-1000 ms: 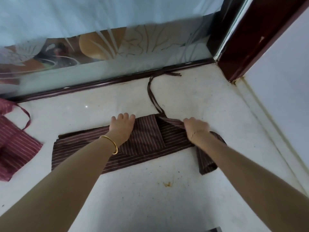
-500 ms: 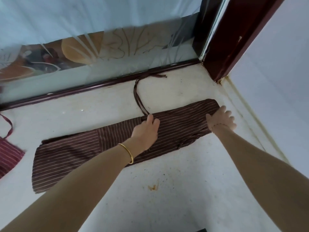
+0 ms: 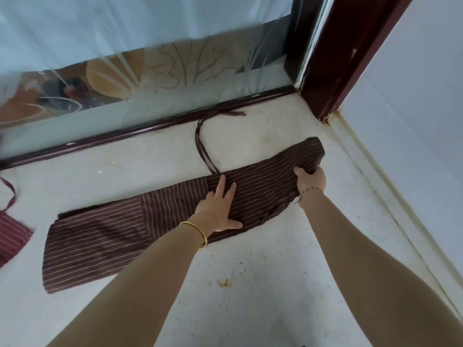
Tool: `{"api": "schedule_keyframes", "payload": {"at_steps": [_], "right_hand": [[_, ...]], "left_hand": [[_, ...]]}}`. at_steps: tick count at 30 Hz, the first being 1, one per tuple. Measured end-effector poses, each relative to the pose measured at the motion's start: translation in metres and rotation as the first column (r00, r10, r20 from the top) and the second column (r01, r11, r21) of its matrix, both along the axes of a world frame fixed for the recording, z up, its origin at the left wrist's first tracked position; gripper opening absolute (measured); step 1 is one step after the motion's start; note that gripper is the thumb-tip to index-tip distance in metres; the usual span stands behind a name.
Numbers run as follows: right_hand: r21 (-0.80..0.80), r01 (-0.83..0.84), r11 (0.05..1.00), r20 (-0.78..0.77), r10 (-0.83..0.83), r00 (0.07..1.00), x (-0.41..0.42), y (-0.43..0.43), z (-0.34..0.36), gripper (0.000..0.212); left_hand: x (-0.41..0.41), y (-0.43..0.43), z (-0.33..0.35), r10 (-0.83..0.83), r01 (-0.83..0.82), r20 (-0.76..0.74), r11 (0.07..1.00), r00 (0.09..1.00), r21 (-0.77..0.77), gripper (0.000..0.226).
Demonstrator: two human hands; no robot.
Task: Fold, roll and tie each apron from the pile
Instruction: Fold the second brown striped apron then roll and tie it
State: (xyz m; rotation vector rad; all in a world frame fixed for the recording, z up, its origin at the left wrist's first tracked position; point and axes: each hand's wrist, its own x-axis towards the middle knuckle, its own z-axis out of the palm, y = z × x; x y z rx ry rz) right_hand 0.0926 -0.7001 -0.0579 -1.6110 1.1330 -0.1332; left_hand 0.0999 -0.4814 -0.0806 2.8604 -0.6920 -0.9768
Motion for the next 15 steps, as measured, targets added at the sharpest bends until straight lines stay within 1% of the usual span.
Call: {"api": "schedule_keyframes", "payload": {"at_steps": [1, 2, 3, 4, 5, 6, 7, 8, 9, 10, 12, 13, 14, 15], "right_hand": [[-0.052, -0.021, 0.998, 0.053, 0.023, 0.998, -0.002, 0.009, 0.008, 0.040], [-0.120, -0.050, 0.991, 0.110, 0.063, 0.992, -0.004, 0.022, 0.016, 0.037], [-0.200, -0.074, 0.977, 0.166, 0.109, 0.980, -0.007, 0.036, 0.025, 0.032], [-0.287, -0.108, 0.952, 0.222, 0.176, 0.959, -0.010, 0.055, 0.035, 0.026], [-0.376, -0.144, 0.915, 0.269, 0.257, 0.928, -0.014, 0.075, 0.043, 0.021], [-0.461, -0.186, 0.868, 0.300, 0.349, 0.888, -0.017, 0.099, 0.047, 0.018], [-0.535, -0.236, 0.811, 0.303, 0.445, 0.842, -0.021, 0.125, 0.049, 0.017], [-0.604, -0.289, 0.743, 0.277, 0.536, 0.797, -0.025, 0.146, 0.049, 0.017], [-0.664, -0.346, 0.662, 0.227, 0.620, 0.751, -0.029, 0.172, 0.046, 0.018], [-0.711, -0.400, 0.578, 0.164, 0.690, 0.705, -0.033, 0.189, 0.042, 0.021], [-0.740, -0.541, 0.400, 0.013, 0.812, 0.583, -0.045, 0.220, 0.033, 0.029], [-0.720, -0.620, 0.311, -0.061, 0.862, 0.503, -0.051, 0.235, 0.027, 0.034], [-0.674, -0.702, 0.232, -0.126, 0.900, 0.418, -0.055, 0.244, 0.019, 0.039], [-0.605, -0.777, 0.171, -0.170, 0.926, 0.336, -0.058, 0.249, 0.013, 0.043]], "left_hand": [[0.000, 0.004, -0.001, 0.039, -0.041, -0.028, 0.994, 0.999, -0.098, 0.103], [0.000, 0.009, 0.001, 0.113, -0.129, -0.077, 0.961, 0.991, -0.245, 0.094], [0.001, 0.013, 0.004, 0.214, -0.250, -0.134, 0.879, 0.968, -0.406, 0.082], [0.003, 0.021, 0.010, 0.341, -0.398, -0.208, 0.743, 0.917, -0.538, 0.068], [0.005, 0.029, 0.019, 0.465, -0.559, -0.326, 0.558, 0.823, -0.614, 0.054], [0.008, 0.040, 0.029, 0.545, -0.718, -0.499, 0.322, 0.674, -0.618, 0.045], [0.013, 0.052, 0.038, 0.541, -0.831, -0.676, 0.080, 0.500, -0.550, 0.043], [0.018, 0.064, 0.046, 0.465, -0.888, -0.816, -0.122, 0.343, -0.443, 0.048], [0.020, 0.085, 0.053, 0.388, -0.900, -0.892, -0.264, 0.230, -0.347, 0.055], [0.022, 0.100, 0.057, 0.322, -0.896, -0.935, -0.356, 0.151, -0.267, 0.061], [0.016, 0.135, 0.057, 0.254, -0.865, -0.966, -0.477, 0.037, -0.158, 0.066], [0.010, 0.156, 0.055, 0.224, -0.841, -0.974, -0.532, -0.027, -0.099, 0.068], [0.003, 0.172, 0.051, 0.174, -0.823, -0.982, -0.567, -0.075, -0.038, 0.071], [-0.003, 0.183, 0.047, 0.156, -0.827, -0.982, -0.562, -0.105, -0.001, 0.074]]}}
